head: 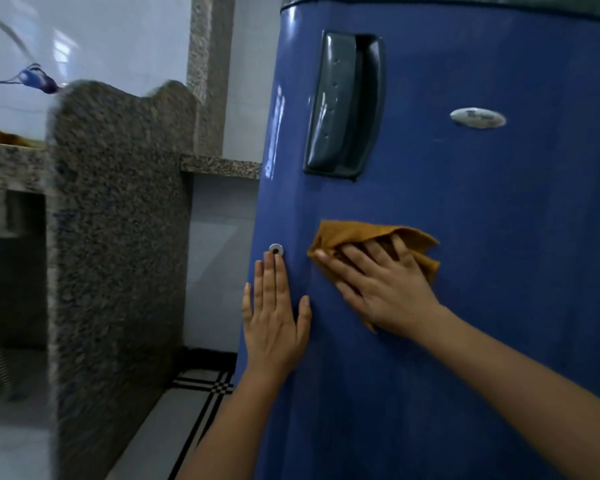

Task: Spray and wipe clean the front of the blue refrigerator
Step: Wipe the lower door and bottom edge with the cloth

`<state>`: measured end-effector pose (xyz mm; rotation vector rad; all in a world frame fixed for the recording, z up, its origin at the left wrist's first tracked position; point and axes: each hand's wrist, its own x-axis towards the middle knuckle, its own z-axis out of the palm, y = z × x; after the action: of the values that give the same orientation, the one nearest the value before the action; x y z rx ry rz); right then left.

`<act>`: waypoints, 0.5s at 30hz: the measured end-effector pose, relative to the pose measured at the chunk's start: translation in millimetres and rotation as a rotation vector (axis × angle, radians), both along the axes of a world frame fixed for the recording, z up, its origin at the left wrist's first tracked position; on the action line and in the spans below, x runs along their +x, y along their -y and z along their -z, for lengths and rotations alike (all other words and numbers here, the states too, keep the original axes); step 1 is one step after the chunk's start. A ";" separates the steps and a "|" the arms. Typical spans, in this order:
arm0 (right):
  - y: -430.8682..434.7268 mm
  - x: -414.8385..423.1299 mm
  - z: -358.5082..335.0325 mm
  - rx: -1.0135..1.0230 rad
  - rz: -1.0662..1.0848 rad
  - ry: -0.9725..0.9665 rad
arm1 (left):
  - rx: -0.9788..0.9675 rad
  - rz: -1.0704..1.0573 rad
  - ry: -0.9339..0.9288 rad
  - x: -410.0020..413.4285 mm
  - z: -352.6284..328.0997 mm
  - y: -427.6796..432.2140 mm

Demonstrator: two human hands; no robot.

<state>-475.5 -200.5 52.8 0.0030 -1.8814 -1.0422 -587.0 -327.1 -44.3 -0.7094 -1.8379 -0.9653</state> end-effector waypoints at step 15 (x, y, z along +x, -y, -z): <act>19.3 -16.7 34.1 -0.176 -0.041 -0.076 | -0.093 -0.004 -0.041 -2.1 6.2 -0.9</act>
<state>-492.2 -219.7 18.6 -0.0991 -1.8903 -0.8351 -589.1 -326.3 -50.6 -0.7767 -1.8568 -0.8606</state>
